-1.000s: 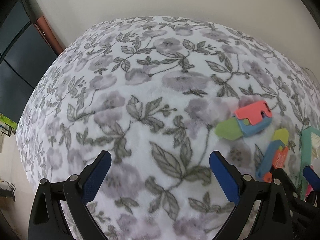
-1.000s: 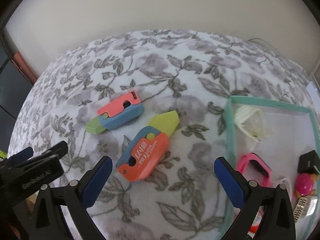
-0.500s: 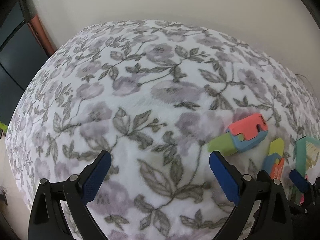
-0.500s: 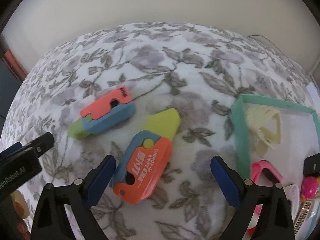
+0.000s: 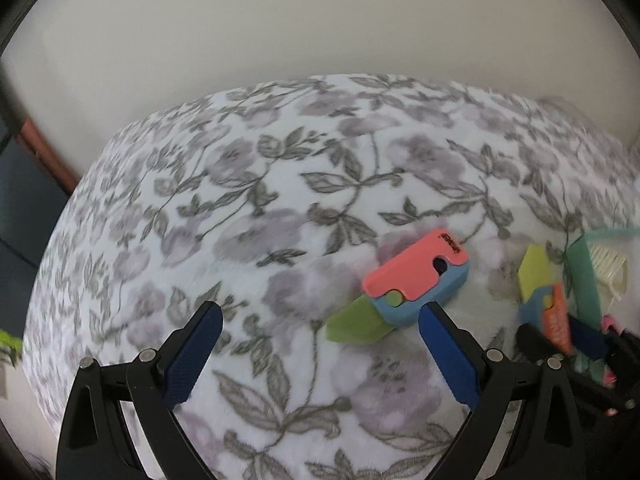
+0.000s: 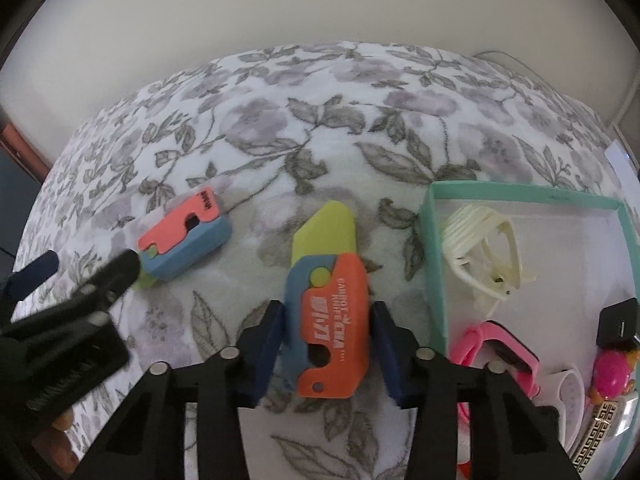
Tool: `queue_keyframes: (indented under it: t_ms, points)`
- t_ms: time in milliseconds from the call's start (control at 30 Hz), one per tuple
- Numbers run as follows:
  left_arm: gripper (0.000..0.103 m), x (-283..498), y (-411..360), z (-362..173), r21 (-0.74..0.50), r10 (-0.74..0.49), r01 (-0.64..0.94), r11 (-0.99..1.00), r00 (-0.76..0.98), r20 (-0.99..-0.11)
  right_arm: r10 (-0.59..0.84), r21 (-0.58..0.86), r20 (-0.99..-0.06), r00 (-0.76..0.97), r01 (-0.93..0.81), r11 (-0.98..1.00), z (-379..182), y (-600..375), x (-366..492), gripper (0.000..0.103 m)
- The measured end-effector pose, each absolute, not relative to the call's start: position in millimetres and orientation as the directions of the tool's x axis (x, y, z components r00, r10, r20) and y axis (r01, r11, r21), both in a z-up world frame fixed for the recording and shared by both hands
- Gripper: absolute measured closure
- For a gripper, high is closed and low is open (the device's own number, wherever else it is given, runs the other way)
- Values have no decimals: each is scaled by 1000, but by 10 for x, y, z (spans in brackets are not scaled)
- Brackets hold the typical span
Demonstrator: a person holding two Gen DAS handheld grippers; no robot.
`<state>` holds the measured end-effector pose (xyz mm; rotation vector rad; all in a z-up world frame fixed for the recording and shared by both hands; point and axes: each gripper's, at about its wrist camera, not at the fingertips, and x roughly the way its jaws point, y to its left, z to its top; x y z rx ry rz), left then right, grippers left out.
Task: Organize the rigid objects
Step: 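Grasp the orange carrot knife with the right tool while the left tool grasps the pink-blue knife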
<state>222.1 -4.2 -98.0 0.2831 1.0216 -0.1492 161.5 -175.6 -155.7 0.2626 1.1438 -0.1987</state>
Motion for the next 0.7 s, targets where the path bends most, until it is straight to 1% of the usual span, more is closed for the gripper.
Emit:
queue_keyframes:
  t_ms: [167,300,367,433,467,500,700]
  points:
    - [5,2267,-223,-1080,191,1,323,927,508,-861,-1,130,-912,411,291,948,-1538,-1813,1619,58]
    - [12,2308,-326,-1140,201,-10,359,912,506,-862,7,137,-910,415,284,949,-1537,-1812,1633,58]
    - [21,2330,-358,-1148,172,-41,373,912,499,-865,13,143,-909,417,282,949,-1536,-1819,1628,58]
    - [34,2335,-394,-1151,152,-66,389,909,494,-867,16,146,-908,418,281,949,-1535,-1822,1624,58]
    - [38,2342,-412,-1157,146,-74,396,906,490,-869,17,147,-908,419,280,949,-1534,-1823,1625,58]
    - [46,2345,-423,-1164,141,-78,400,905,484,-871,17,147,-908,419,280,949,-1535,-1820,1626,58]
    - [50,2336,-411,-1196,139,-76,394,909,484,-872,4,130,-908,418,272,954,-1543,-1790,1636,58]
